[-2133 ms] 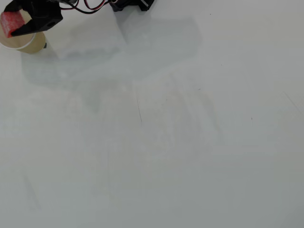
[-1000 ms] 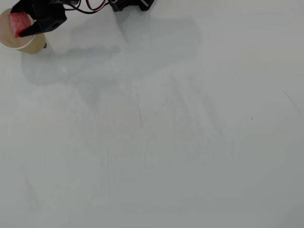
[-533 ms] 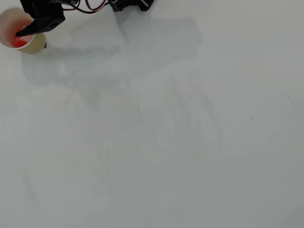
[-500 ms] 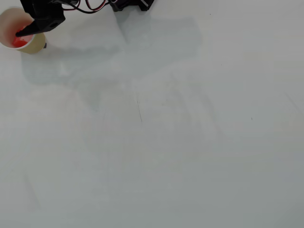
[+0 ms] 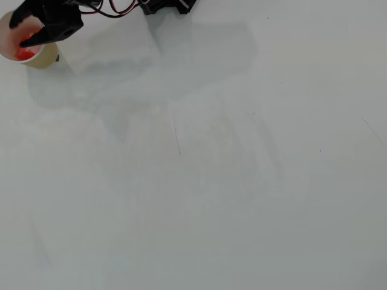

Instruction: Pick up the cube and drop it in the cup.

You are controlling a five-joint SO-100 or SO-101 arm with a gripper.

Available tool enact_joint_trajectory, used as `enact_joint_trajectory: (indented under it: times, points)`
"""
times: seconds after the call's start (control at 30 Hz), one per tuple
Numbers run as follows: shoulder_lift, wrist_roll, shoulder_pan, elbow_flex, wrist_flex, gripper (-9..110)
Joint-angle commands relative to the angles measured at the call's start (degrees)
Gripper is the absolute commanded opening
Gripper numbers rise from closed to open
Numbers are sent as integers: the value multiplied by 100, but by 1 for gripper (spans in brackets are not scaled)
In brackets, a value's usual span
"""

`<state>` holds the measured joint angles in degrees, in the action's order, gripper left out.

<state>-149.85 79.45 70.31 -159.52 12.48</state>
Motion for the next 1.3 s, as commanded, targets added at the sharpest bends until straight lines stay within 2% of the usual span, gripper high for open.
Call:
enact_joint_trajectory:
  times: [0.0,0.2,0.5,0.73,0.87,1.1,1.27]
  points:
    - [-483,-35,-281,79,-677,0]
    - [-1063,9,-1063,-237,-1538,0]
    - [-2021,26,-3015,-844,-1248,0]
    - [-2514,35,-4746,-1213,167,0]
    - [-2760,26,-5528,-1327,1441,0]
    - [-2962,53,-6565,-1512,3612,1]
    - [-2979,53,-6926,-1811,4342,1]
